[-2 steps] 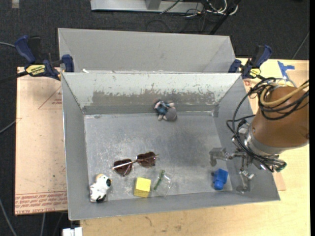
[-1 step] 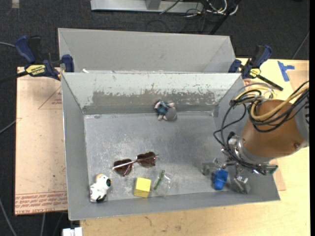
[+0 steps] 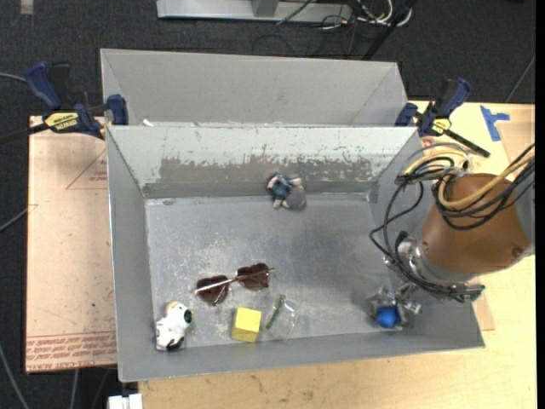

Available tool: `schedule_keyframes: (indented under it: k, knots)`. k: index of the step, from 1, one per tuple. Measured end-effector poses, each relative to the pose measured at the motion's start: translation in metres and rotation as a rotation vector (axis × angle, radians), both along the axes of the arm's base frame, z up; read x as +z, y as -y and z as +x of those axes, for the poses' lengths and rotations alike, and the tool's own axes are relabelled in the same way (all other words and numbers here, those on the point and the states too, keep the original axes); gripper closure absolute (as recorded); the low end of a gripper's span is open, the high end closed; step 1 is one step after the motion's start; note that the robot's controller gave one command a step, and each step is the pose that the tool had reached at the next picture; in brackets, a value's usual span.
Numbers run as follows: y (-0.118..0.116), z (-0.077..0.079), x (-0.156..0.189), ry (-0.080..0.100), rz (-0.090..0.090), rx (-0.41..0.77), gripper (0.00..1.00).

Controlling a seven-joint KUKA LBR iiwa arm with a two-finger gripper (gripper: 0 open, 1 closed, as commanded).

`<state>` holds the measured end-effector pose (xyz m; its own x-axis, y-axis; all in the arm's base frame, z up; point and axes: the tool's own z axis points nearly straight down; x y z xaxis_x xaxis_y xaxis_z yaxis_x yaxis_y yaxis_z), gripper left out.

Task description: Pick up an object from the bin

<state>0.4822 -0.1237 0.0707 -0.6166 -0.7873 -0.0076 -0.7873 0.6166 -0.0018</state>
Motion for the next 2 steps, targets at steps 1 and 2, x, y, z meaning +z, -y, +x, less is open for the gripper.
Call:
schedule_keyframes:
  k: [1, 2]
  knots:
    - [0.0011, -0.0007, -0.0005, -0.002, -0.002, 0.000, 1.00]
    - [0.0008, -0.0023, 0.0033, -0.009, -0.002, 0.000, 1.00]
